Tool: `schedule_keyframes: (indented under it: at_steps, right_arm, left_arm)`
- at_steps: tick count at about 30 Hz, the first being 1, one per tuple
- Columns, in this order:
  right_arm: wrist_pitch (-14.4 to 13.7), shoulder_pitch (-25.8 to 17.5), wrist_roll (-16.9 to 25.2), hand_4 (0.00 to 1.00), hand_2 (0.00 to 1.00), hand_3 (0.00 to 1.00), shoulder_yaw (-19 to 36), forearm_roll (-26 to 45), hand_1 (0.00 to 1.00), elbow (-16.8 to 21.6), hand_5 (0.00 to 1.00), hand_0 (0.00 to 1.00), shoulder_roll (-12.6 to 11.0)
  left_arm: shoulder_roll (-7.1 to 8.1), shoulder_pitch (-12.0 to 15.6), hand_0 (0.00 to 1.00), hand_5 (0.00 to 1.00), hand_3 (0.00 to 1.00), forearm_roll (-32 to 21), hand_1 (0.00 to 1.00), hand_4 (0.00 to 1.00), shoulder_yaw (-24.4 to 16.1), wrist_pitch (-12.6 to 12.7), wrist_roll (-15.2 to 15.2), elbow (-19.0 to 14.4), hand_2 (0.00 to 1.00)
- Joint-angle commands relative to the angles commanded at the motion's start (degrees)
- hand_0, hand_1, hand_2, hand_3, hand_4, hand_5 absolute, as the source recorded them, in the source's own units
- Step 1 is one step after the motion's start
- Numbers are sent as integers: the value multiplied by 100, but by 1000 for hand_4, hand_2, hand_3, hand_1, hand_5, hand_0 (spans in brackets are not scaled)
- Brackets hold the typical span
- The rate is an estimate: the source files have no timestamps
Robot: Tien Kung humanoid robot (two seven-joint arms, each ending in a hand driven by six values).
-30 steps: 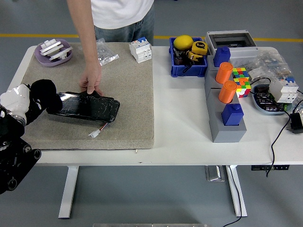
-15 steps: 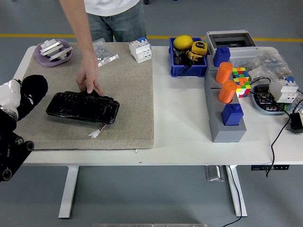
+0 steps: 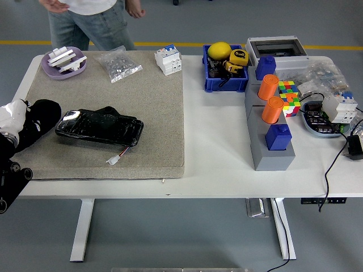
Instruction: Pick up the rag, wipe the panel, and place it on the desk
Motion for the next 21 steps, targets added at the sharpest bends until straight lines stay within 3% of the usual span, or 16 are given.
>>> schedule_keyframes:
  at_steps: [4,5,10,11,21]
  right_arm:
    - [-4,11,1,917,625,561,-2,3,622,-9,424,749,4]
    - [-5,12,2,916,623,561,-3,5,623,-12,423,749,5]
    - [-10,23,5,916,623,561,-3,7,623,-21,423,749,11]
    - [-11,23,6,914,620,560,1,3,622,-21,422,749,11]
    - [-6,20,2,913,620,561,-12,33,622,-46,421,751,12]
  left_arm:
    - [7,23,677,2,572,0,693,660,-6,-84,43,-70,623]
    - [8,30,686,2,569,-4,728,754,-15,-95,62,-93,693]
    - [19,56,686,2,569,125,728,754,-66,-139,219,-222,693]
    - [21,60,715,2,572,139,739,769,-80,-152,244,-239,763]
    - [80,170,737,2,572,296,754,754,-239,-382,631,-659,776]
